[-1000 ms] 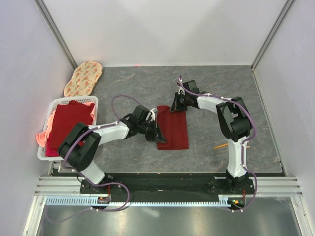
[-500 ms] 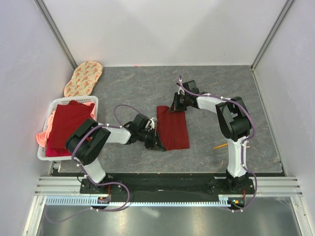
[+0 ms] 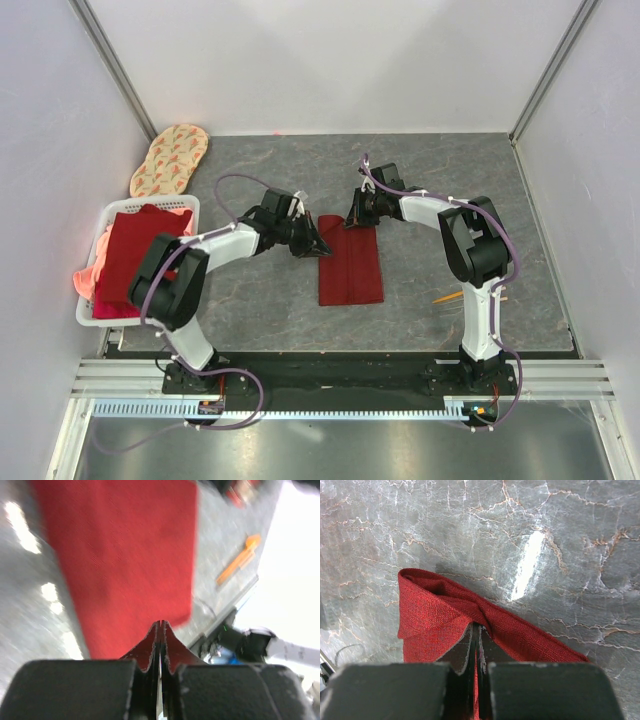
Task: Fold the napkin into a case and place the utensils inside
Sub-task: Smooth out the 2/3-rectangle-folded napkin at the center of the board.
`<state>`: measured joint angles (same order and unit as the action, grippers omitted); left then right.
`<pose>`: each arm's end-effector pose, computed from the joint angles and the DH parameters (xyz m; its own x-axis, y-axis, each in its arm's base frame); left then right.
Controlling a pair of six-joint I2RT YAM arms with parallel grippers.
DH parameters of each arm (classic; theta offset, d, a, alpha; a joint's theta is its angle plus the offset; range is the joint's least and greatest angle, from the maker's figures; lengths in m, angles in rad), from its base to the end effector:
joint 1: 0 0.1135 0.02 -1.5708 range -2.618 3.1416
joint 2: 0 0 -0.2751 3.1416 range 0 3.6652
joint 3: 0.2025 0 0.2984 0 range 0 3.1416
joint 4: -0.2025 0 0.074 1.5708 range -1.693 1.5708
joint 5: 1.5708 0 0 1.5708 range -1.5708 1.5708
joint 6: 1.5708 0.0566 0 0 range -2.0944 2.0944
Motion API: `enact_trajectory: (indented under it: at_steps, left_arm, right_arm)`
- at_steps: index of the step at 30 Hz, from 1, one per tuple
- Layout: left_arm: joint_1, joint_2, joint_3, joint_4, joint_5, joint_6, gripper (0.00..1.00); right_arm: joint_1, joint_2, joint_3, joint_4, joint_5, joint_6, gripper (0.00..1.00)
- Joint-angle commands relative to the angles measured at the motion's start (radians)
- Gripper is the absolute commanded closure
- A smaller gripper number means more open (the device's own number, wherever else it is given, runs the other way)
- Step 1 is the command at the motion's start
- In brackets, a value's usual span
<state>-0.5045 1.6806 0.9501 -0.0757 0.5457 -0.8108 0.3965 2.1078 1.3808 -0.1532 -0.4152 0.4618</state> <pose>0.3295 -0.2155 0.1483 -0.9627 -0.1762 -0.2054 0.0434 0.6487 -0.7598 0.4516 0.2138 0.1035 -0.8996 0.0654 -0.4317 -0.2117 0.7994 0.5622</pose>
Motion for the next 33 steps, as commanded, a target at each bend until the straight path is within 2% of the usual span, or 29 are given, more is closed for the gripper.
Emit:
enact_trajectory:
  at_steps: [1, 7, 13, 16, 20, 23, 28, 33]
  left_arm:
    - [0.043, 0.131, 0.076, 0.011, -0.050, 0.053, 0.98]
    - [0.067, 0.265, 0.124, 0.040, -0.043, 0.082, 0.98]
    - [0.034, 0.058, 0.075, -0.024, -0.127, 0.099, 0.98]
    - [-0.008, -0.028, 0.047, -0.041, -0.119, 0.084, 0.97]
    - [-0.068, -0.027, -0.020, -0.010, -0.070, 0.042, 0.97]
    - [-0.072, 0.000, -0.138, 0.072, -0.049, -0.005, 0.98]
    - [-0.072, 0.045, -0.235, 0.129, -0.013, 0.044, 0.98]
    - [-0.072, -0.071, -0.234, 0.082, -0.010, 0.055, 0.98]
  right_arm:
    - [-0.002, 0.011, 0.003, -0.045, 0.033, -0.029, 1.00]
    - [-0.004, 0.024, 0.000, -0.037, 0.027, -0.029, 1.00]
    - [-0.002, 0.012, -0.005, -0.032, 0.023, -0.026, 1.00]
    - [-0.002, 0.008, 0.000, -0.031, 0.019, -0.022, 1.00]
    - [-0.002, 0.011, 0.009, -0.031, 0.015, -0.012, 1.00]
    - [-0.002, 0.009, 0.009, -0.031, 0.015, -0.006, 1.00]
    - [-0.002, -0.008, -0.002, -0.042, 0.015, -0.017, 1.00]
    - [-0.002, -0.015, 0.000, -0.058, 0.021, -0.032, 1.00]
